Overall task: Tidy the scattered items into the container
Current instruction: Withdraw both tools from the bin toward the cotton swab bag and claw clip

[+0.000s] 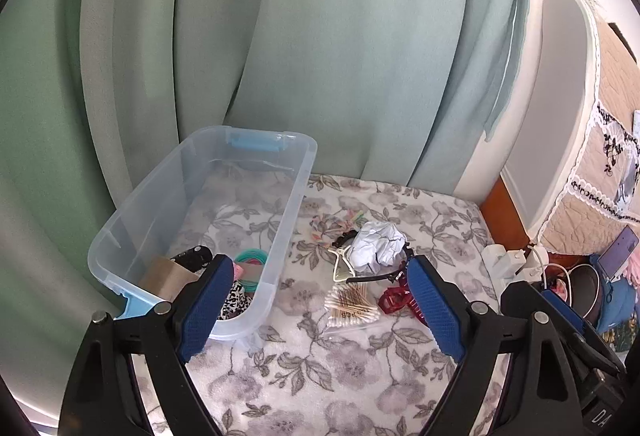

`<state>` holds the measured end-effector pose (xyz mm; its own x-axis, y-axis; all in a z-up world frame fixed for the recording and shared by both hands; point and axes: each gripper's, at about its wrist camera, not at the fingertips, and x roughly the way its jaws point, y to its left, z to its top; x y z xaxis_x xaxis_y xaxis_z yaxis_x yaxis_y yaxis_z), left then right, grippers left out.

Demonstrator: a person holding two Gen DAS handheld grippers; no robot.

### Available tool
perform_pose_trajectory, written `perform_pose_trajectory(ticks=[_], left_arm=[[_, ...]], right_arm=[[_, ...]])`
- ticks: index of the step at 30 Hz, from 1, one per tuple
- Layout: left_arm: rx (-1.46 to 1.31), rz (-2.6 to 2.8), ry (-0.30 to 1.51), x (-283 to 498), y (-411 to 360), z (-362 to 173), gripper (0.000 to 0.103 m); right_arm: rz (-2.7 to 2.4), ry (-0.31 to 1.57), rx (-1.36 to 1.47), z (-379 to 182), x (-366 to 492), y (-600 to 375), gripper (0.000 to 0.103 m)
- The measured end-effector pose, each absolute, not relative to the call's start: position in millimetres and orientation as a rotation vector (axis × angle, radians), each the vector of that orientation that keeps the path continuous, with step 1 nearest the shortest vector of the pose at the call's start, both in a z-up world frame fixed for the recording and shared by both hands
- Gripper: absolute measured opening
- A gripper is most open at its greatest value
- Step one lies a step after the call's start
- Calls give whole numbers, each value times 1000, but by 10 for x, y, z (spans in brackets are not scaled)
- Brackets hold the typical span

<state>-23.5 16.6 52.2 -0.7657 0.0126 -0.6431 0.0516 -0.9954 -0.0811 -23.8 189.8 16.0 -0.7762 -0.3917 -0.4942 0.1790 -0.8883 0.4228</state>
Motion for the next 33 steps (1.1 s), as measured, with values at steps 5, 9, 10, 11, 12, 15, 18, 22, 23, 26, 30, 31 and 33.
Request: perform_pose_trajectory(ticks=[5,9,10,11,12,15,18,22,23,26,30,31,33], left_arm=[[1102,-2899,76,-297,308,394,89],[1113,-2861,25,-345,392,282,89],[1115,-2855,16,-356,408,256,89],[1119,-2851,7,-368,423,228,89],[1129,-2848,1,-384,435,197,89],[1183,-2848,18,-443,449,100,89],[1235,-2842,36,-497,469,-8,89],[1259,-2844,6,-543,506,-129,89],[1265,-2843,5,-556,510,-156,89],[1304,-2838,4,-617,515,-250,90],[1363,-2836,22,-681,518,-387,90],[1366,-2842,14,-691,527,-415,90],[1349,-2848,-29,-704,563,-458,92]], right_arm=[[-2697,-462,816,93,-227,1995,103],[-2700,-437,831,11,-255,2038,103],[-2699,-439,840,-19,-267,2053,103],[-2697,-441,849,-50,-278,2066,103],[-2697,-440,857,-79,-288,2078,103],[-2692,-438,882,-167,-320,2107,103],[-2671,-475,923,-274,-369,2150,103],[-2659,-500,979,-421,-428,2176,103],[-2658,-502,986,-448,-440,2182,103],[-2658,-502,1016,-527,-481,2191,103],[-2652,-513,1071,-647,-549,2204,103],[-2647,-514,1084,-677,-565,2209,103],[-2639,-516,1114,-736,-598,2221,103]])
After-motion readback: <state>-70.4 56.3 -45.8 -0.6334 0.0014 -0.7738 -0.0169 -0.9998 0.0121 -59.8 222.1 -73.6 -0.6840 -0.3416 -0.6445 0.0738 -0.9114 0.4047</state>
